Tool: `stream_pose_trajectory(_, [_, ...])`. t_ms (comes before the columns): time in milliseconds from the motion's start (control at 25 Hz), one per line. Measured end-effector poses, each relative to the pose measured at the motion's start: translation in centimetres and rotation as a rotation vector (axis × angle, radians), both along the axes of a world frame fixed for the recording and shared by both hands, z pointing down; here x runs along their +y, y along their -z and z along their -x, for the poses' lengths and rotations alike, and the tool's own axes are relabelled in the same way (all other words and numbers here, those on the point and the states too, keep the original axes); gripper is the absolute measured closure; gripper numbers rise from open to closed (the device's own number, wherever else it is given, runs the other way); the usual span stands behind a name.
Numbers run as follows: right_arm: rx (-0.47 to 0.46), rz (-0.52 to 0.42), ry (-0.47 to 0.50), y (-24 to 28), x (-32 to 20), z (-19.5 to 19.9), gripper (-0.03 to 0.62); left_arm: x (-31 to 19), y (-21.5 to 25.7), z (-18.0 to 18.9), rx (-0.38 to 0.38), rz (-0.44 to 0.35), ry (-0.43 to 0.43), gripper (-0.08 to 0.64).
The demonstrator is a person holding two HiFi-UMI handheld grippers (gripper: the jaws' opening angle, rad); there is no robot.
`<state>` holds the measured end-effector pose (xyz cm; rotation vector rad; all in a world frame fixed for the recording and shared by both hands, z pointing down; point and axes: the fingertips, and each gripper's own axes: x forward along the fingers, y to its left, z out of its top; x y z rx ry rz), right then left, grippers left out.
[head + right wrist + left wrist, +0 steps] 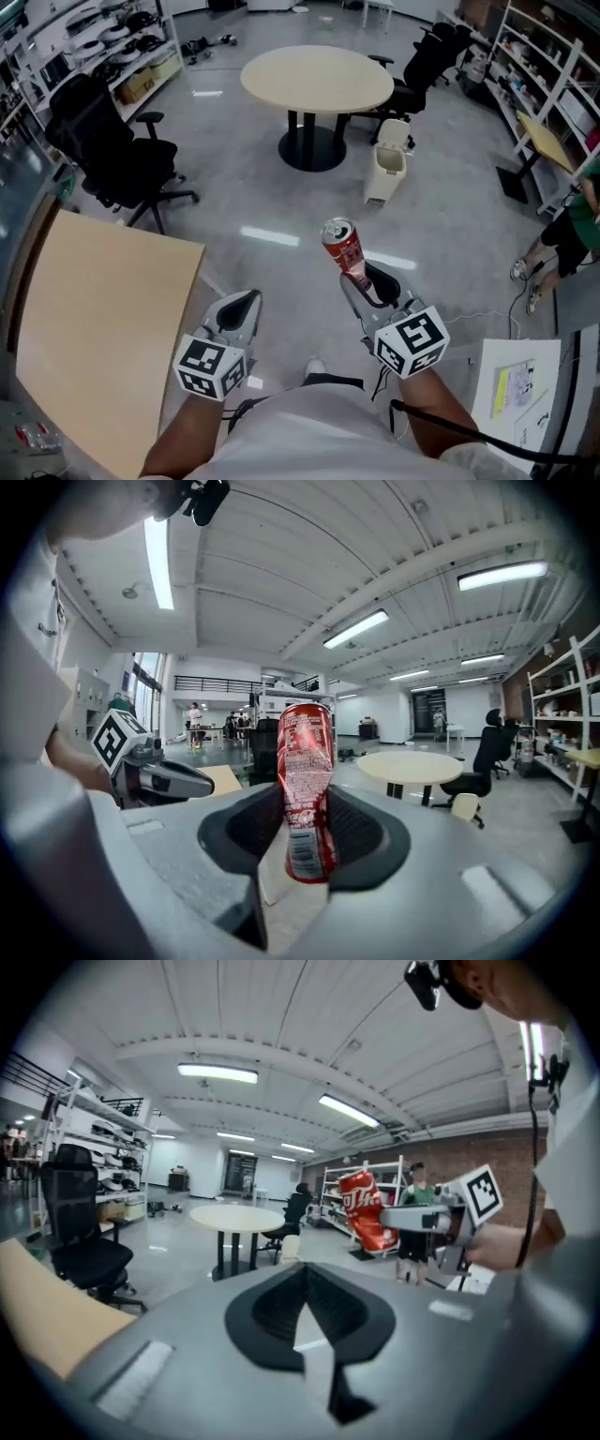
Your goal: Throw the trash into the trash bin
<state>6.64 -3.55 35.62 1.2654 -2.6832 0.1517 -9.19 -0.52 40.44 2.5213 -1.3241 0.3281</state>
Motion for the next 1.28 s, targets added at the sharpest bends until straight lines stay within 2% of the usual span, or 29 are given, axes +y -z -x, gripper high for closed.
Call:
stream_pose_trajectory(280, [0.005,0.009,-0.152,-0.3,-1.2,-8.8,0.448,-4.0,0.0,-8.4,0.004,-0.001,-0.144,0.552])
stream_pose_trajectory(560, [0.001,0.028,-0.271,-1.0,-0.9,-14.7,0.448,-6.2,0.2,-14.6,0.008,-0.030,-0.255,0.552])
stream_pose_trajectory(800, [-0.010,0.047,-0.341,-1.9,0.8,-17.2,0.448,-5.8,-0.2,-17.9,0.009,-0.028,-0.345,0.552])
stream_pose_trajectory(1280, [-0.005,0.068,-0.454,-3.1,-0.4,-20.2,0.448,-9.9,-0.7,-21.3,0.008,-0.023,-0.451,0.552])
